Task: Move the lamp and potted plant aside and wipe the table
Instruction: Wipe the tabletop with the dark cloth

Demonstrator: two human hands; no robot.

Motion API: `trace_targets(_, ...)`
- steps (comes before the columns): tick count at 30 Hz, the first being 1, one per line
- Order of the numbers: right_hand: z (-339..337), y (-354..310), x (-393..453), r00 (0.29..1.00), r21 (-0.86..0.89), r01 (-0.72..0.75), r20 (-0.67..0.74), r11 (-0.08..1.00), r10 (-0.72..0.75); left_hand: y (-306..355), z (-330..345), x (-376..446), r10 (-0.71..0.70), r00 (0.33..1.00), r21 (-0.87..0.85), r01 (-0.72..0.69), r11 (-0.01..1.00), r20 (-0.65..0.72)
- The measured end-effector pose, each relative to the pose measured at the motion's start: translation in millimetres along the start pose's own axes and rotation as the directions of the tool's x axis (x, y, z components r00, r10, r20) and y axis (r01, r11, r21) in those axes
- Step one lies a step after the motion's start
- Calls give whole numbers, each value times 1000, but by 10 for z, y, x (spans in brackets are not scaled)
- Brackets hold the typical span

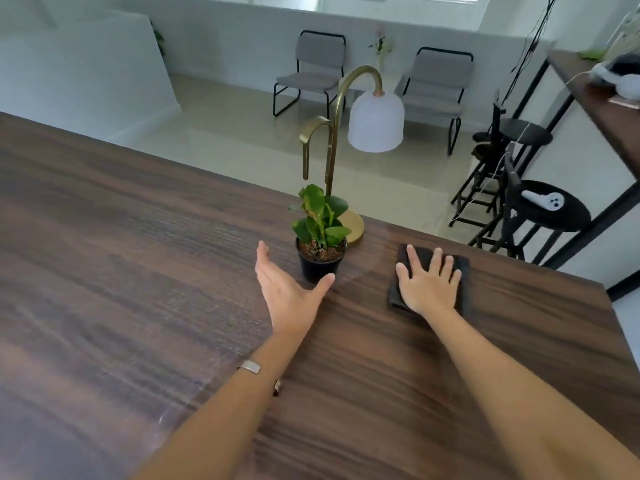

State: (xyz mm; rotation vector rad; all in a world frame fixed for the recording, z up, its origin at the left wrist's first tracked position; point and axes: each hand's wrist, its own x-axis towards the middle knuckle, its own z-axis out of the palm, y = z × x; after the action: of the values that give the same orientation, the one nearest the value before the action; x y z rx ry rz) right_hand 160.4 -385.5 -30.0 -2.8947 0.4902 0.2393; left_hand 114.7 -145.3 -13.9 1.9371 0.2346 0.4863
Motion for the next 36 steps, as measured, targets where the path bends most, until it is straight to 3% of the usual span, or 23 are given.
trace_targets(3, 254, -382, -473, 974, -44, 225, -9, 973, -225, -32, 91, 184, -20, 986, -48, 28, 998, 168)
trace_targets(7, 468, -174, -1387, 894, -61, 447, -19, 893, -449, -98, 188, 247, 4, 980, -64, 9, 998, 200)
trace_targets(10, 436, 124, -1608, 857, -45, 515, 13, 856, -515, -155, 180, 285, 44, 980, -77, -29, 997, 194)
trace_targets(13, 324, 118, -1380, 889, -73, 456, -1, 887, -458, -226, 67, 358, 63, 989, -75, -53, 996, 132)
trace_targets(16, 278, -230, -934, 969, -94, 234, -61, 968, -241, -348, -163, 479, 48, 997, -35, -46, 998, 64)
trace_targets(19, 290, -795, -651, 996, -55, 94, -9, 994, -94, -463, -424, 618, 40, 999, 42, -40, 998, 3)
trace_targets(21, 372, -1110, -764, 985, -51, 173, -1, 984, -173, -520, -558, 691, 46, 998, 103, -41, 994, -45)
trace_targets(23, 501, -1233, -1093, 939, -71, 342, -13, 937, -344, -567, -648, 742, 29, 997, 160, -17, 987, -74)
trace_targets(26, 639, -989, -1679, 825, -74, 564, 12, 823, -564, -575, -709, 768, 11, 998, 256, 5, 967, -59)
trace_targets(28, 624, -684, -1819, 789, -51, 614, 29, 788, -614, -552, -717, 751, 34, 998, 332, -17, 943, -47)
trace_targets(30, 501, -472, -1658, 831, -66, 556, 43, 828, -555, -526, -706, 702, 56, 998, 387, -37, 921, -40)
trace_targets(32, 374, -465, -1301, 912, -91, 409, 12, 908, -410, -501, -681, 615, 42, 999, 437, -26, 899, -27)
trace_targets(36, 281, -1042, -678, 994, -66, 108, 16, 992, -107, -506, -649, 404, 2, 999, 538, -23, 842, 39)
